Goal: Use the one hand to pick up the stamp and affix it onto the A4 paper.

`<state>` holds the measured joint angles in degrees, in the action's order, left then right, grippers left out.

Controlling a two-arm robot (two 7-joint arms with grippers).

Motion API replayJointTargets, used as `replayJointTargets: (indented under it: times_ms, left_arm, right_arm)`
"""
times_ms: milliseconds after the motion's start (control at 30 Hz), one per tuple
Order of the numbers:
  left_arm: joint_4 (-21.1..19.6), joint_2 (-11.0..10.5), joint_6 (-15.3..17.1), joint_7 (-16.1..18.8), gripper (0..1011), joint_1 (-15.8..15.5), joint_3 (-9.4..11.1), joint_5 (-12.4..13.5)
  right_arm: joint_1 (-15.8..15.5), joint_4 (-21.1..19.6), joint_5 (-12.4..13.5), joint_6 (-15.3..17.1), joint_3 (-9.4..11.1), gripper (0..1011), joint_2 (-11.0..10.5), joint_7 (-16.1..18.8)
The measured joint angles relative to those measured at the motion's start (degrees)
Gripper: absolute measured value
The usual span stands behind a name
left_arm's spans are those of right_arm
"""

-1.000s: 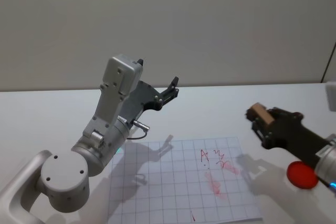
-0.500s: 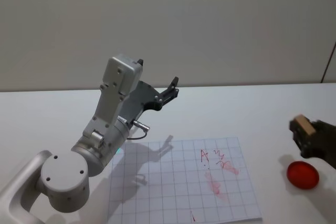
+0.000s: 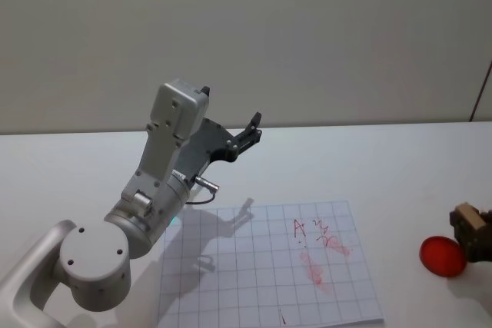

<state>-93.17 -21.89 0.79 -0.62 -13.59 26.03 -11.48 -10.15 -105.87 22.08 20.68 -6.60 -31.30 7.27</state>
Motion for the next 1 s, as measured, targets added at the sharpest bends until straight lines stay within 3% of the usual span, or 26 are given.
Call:
replayJointTargets:
  times_ms: [467, 1000]
  left_arm:
    - [0.0, 0.0, 0.0, 0.0, 1001, 0.0, 0.0, 0.0]
    - [0.0, 0.0, 0.0, 0.0, 1001, 0.0, 0.0, 0.0]
  right_arm:
    - [-0.7, 0.6, 0.1, 2.7, 0.1, 219, -0.4, 0.9]
    - [0.8, 2.0, -1.2, 4.8, -1.1, 219, 0.8, 3.3]
